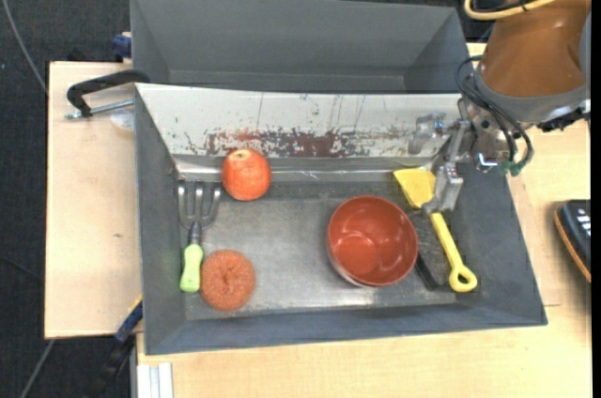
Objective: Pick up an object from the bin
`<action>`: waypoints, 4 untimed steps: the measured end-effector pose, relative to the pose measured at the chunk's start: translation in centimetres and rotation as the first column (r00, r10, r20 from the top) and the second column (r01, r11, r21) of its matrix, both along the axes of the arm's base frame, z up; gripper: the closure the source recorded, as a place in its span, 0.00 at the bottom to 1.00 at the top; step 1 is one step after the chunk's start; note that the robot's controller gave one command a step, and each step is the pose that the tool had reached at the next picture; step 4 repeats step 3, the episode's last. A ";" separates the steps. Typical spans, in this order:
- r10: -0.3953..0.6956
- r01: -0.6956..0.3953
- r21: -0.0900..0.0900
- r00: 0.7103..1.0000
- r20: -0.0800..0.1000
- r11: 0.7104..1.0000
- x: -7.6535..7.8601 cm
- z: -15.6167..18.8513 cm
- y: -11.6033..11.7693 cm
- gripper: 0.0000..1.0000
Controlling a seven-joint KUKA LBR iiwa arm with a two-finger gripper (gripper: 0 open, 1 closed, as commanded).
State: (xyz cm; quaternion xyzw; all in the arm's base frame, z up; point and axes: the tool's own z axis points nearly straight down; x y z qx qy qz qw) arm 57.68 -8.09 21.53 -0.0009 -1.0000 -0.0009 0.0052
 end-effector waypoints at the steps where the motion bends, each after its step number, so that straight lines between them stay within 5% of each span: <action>1: 0.218 -0.218 0.007 0.976 -0.009 0.976 -0.4 -14.3 4.7 0.00; 2: 0.218 -0.218 0.004 0.976 -0.001 0.976 -0.2 -13.9 4.6 1.00; 3: 0.184 -0.184 0.002 0.983 0.009 0.983 2.2 -1.3 4.8 1.00; 4: 0.184 -0.184 0.002 0.983 0.009 0.983 2.2 -1.3 4.8 1.00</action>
Offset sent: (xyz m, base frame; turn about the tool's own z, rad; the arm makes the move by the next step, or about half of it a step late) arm -0.0030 0.0451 -0.1367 -0.2194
